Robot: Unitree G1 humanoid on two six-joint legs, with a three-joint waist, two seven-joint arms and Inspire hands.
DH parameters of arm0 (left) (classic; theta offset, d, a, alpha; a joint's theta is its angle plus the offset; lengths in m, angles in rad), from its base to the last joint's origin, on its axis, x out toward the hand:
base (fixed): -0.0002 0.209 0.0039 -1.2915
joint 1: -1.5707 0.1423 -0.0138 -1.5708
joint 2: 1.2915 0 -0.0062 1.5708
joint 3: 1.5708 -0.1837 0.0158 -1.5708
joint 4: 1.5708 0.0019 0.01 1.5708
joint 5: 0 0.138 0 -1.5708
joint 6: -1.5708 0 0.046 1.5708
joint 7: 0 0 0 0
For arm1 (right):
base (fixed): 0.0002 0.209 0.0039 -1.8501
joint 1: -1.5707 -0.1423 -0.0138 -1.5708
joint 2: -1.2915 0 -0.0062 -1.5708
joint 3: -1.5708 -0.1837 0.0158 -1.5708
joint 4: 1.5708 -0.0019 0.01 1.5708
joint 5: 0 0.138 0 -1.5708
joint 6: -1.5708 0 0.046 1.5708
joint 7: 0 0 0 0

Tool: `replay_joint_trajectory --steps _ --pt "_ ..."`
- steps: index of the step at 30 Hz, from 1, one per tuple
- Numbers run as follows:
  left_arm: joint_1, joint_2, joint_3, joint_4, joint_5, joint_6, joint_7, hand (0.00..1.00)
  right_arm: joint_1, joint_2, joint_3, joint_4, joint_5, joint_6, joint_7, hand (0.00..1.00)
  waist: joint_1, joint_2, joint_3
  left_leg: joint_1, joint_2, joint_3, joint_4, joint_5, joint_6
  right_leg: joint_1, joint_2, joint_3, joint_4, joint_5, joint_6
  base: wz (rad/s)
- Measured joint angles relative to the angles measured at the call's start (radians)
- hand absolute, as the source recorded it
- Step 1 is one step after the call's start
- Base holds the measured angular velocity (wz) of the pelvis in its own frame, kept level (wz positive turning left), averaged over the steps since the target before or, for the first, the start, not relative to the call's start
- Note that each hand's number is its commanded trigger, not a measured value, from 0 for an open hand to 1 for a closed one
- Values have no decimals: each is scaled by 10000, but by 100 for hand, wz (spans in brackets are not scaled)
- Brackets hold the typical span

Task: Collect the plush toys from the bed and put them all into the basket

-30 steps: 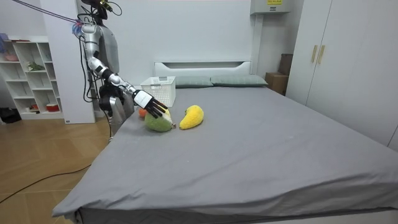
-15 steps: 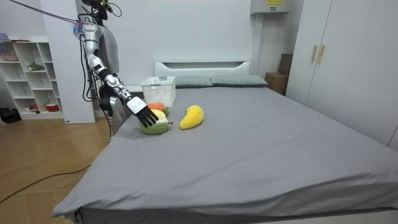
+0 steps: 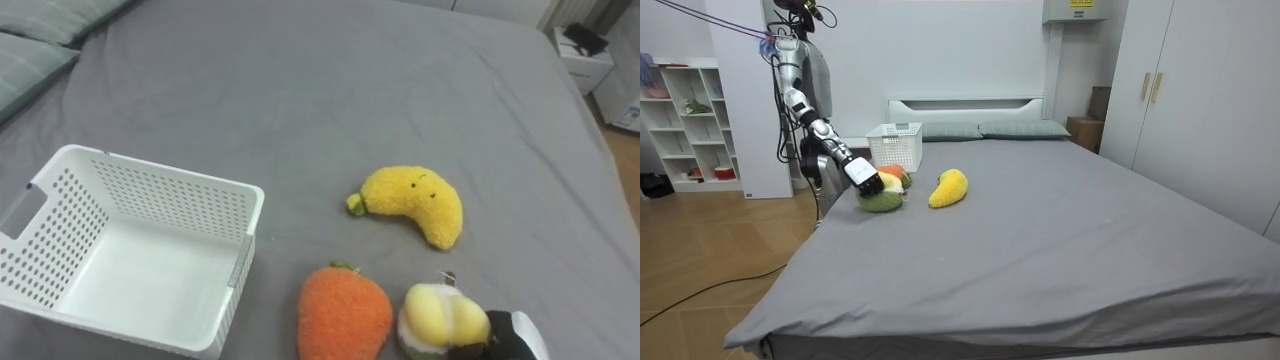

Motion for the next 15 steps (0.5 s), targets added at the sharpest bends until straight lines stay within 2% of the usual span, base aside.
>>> replay_joint_trajectory --steps 4,6,15 --pt "-5 1 0 -23 -1 -5 -17 0 -20 1 -1 5 -2 -12 65 100 9 -18 49 -1 1 -17 -2 0 0 -1 3 -8 -4 0 0 0" --pt "-19 1 0 -35 -1 -16 -39 0 -71 1 -1 7 -7 -6 88 100 9 -32 118 -13 1 -27 -14 -1 1 -13 3 -15 -7 0 0 0" --pt "-24 -1 -2 -2 -6 -12 -54 0 -90 12 -7 -23 -33 -2 146 100 -28 -28 103 -49 -13 -72 -4 0 1 -14 1 -13 -14 1 2 0"
